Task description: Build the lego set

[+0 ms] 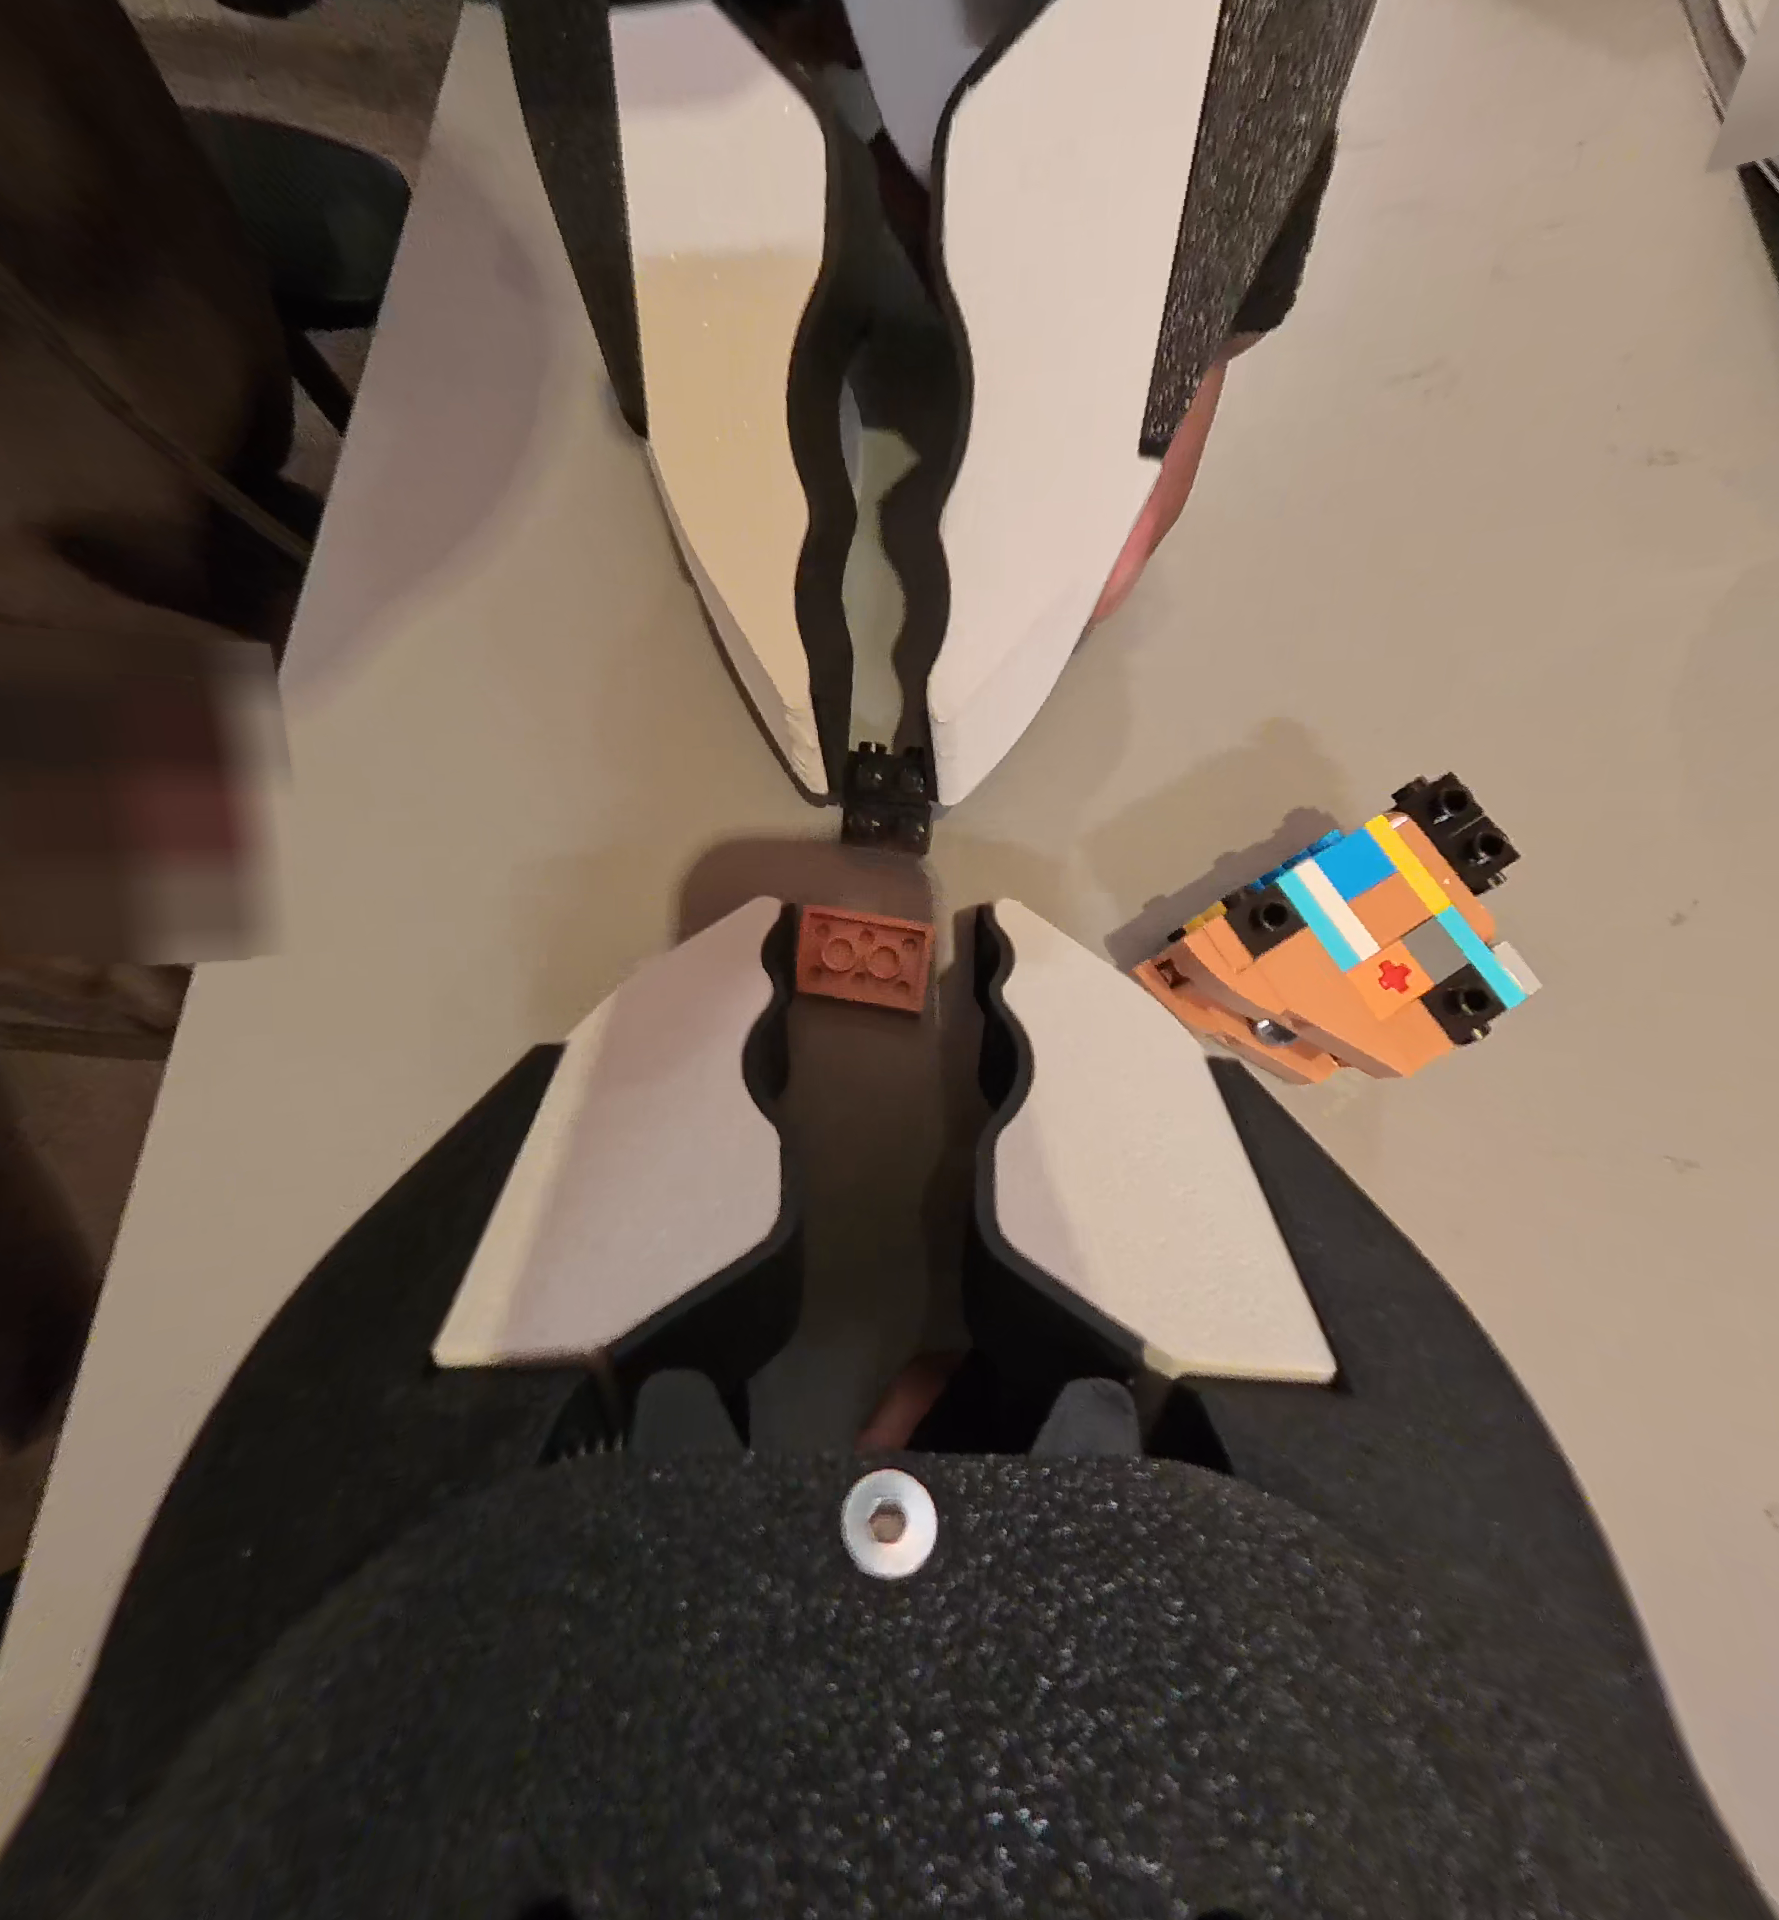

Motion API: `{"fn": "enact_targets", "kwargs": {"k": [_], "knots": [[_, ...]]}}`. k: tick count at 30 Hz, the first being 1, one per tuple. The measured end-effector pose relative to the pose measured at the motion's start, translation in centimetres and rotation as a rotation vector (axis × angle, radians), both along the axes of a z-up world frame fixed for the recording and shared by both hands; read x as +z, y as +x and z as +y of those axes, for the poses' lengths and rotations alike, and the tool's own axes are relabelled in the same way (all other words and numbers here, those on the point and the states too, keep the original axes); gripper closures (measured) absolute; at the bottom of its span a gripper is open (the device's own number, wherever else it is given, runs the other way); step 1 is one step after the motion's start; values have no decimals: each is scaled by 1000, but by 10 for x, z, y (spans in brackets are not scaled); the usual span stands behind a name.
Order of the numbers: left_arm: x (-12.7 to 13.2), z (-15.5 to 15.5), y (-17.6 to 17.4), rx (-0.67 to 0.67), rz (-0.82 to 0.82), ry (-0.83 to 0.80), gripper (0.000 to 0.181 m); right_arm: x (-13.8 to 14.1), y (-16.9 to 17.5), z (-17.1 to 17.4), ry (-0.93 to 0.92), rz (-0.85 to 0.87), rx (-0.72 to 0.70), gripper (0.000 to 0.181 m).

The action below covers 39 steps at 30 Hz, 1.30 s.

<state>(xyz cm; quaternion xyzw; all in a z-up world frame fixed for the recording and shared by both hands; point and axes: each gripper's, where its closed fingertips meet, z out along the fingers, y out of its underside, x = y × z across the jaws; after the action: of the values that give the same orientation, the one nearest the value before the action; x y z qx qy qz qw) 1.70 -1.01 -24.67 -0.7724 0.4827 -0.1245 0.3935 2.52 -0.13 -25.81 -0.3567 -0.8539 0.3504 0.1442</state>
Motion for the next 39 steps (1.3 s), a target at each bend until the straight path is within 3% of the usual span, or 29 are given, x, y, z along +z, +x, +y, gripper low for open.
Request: {"fn": "enact_targets", "kwargs": {"k": [8,21,26,33,39], "knots": [[-1,0,2,9,-29,-20,165,1,13,16,12,21,-6,148],[-3,-2,2,67,-66,-34,165,0,4,5,7,1,-27,157],[11,-3,0,132,-149,30,165,19,2,0,-139,50,-78,157],[40,-6,-7,243,-389,72,165,43,-8,3,-147,272,-166,157],[55,-4,-12,369,-656,-57,166,52,-18,8,153,583,-213,157]]}}
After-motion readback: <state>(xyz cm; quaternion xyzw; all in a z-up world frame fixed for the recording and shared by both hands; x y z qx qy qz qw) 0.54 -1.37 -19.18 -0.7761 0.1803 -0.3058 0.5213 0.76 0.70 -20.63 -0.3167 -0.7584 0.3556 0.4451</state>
